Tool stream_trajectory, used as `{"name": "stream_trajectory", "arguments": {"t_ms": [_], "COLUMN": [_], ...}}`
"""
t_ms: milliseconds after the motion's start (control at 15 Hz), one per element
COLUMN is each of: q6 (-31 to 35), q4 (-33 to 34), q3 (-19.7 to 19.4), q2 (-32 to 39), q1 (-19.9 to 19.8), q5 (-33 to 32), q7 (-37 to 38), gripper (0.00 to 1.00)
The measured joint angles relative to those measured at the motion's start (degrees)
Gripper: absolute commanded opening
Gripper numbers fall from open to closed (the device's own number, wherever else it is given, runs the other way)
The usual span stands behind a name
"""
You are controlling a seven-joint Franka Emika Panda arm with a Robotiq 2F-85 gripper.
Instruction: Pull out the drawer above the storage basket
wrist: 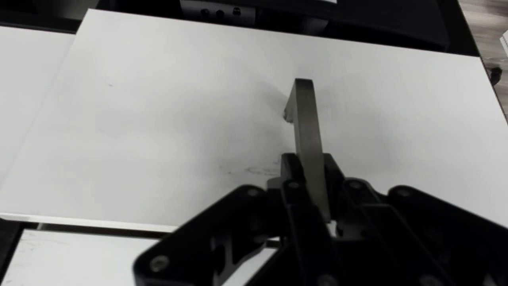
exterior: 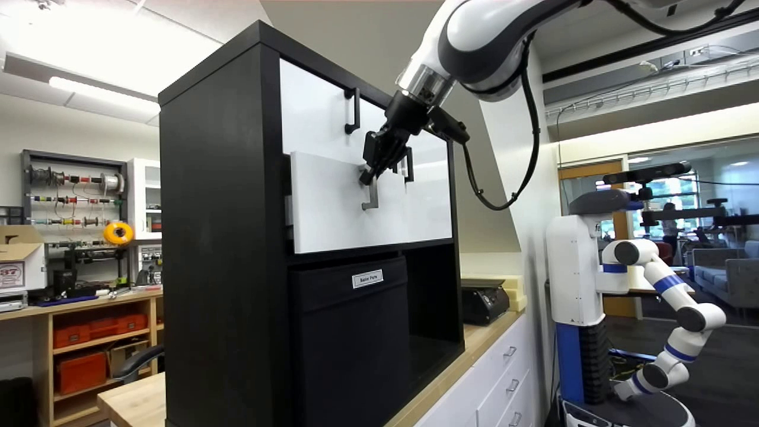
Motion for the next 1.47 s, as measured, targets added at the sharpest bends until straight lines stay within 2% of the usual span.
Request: {"name": "stream_trajectory", "arguments": {"t_ms": [800,1267,1333,1467], "q6": [2.37,2.43,2.43,1.96], "q4": [-19.27,-26.44,-27.04,-27.94], "q3": [0.13,0.17,0.18,0.19], "q2": [-16.77,-23.98,-24.57,-25.47], "q1": [0.09,0.08,0.07,0.05], "q5": [-0.89,-1.07,-1.07,-1.09], "q7": [1.05,1.62,1.62,1.61], "gripper": [0.04,0.04,0.38,0.47]}}
